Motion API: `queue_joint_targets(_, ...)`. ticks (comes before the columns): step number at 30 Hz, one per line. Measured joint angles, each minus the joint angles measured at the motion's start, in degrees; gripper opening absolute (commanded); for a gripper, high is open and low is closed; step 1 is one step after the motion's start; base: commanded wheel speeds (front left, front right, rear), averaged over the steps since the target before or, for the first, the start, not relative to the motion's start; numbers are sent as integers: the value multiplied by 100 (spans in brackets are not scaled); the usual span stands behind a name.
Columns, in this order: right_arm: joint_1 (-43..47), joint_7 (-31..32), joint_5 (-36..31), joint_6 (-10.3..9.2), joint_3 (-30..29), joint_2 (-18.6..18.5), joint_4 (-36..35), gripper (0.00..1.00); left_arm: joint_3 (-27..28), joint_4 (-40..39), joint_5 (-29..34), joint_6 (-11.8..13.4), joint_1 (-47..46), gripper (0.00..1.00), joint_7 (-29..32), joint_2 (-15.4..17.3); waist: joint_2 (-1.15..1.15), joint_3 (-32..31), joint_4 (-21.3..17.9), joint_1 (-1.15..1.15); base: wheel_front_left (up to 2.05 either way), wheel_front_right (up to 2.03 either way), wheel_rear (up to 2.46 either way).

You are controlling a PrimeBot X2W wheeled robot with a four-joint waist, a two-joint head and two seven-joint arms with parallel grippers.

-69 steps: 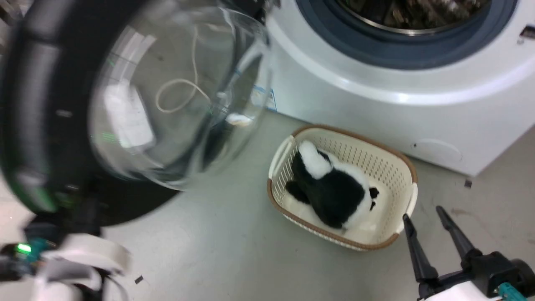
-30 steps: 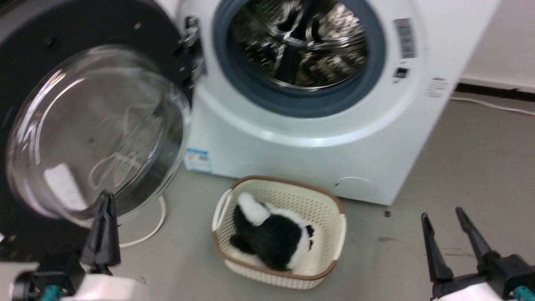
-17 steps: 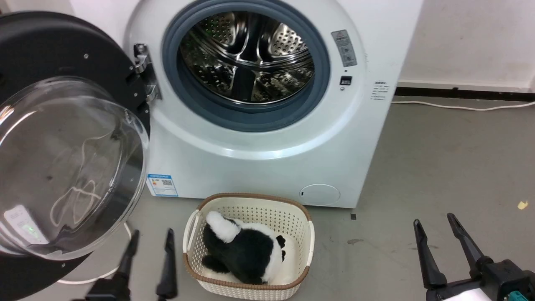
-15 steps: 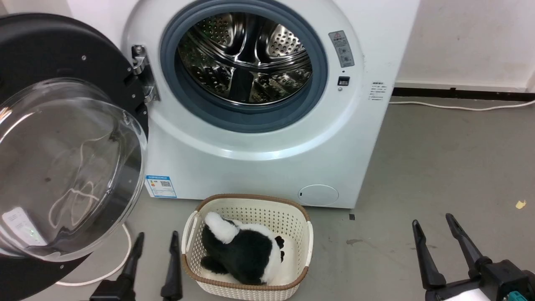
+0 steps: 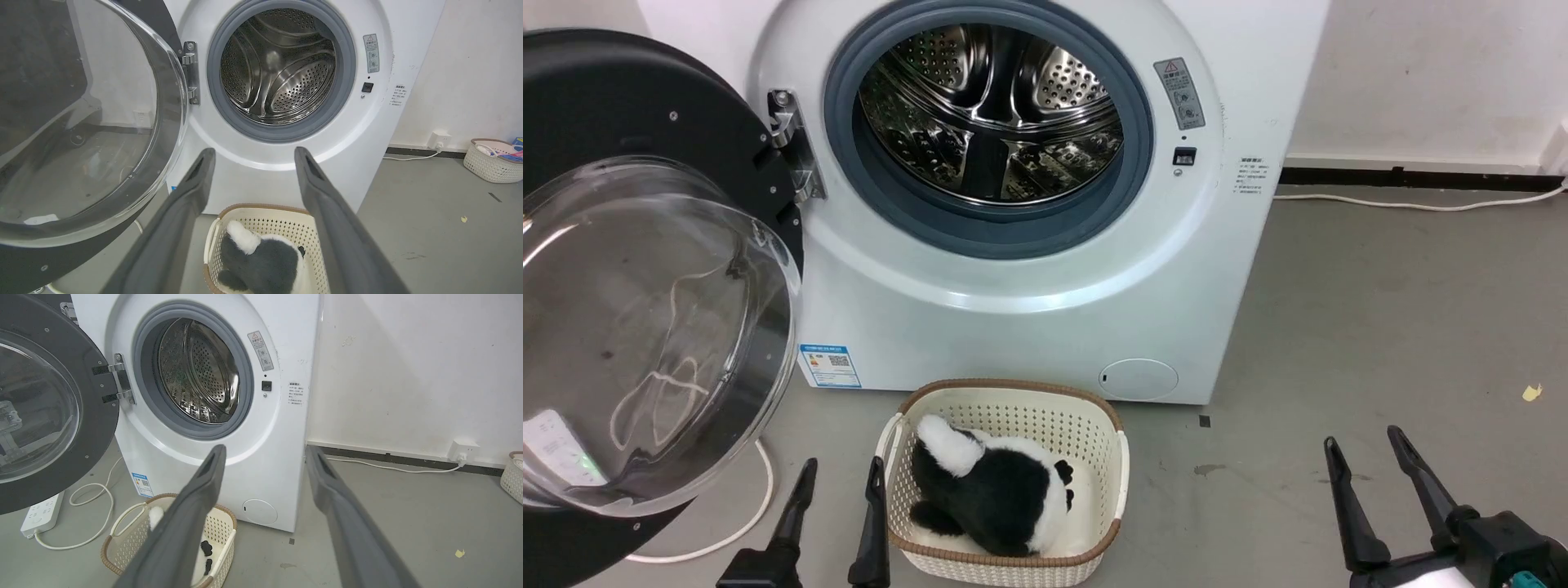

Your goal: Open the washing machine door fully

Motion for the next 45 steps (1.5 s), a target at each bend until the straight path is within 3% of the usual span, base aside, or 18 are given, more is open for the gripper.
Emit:
queue_joint_targets(1,-1,2,4,0,-2,-1,2,0,2,-2,7,3,-1,0,3,-1,0,-1,-2,0,0,0,0)
queue_joint_targets(45,-57,463,-55,0,73,-2,-53,0,165,-9,261,-46,-149,0,466,-82,0,58,-17,0,0,0,0)
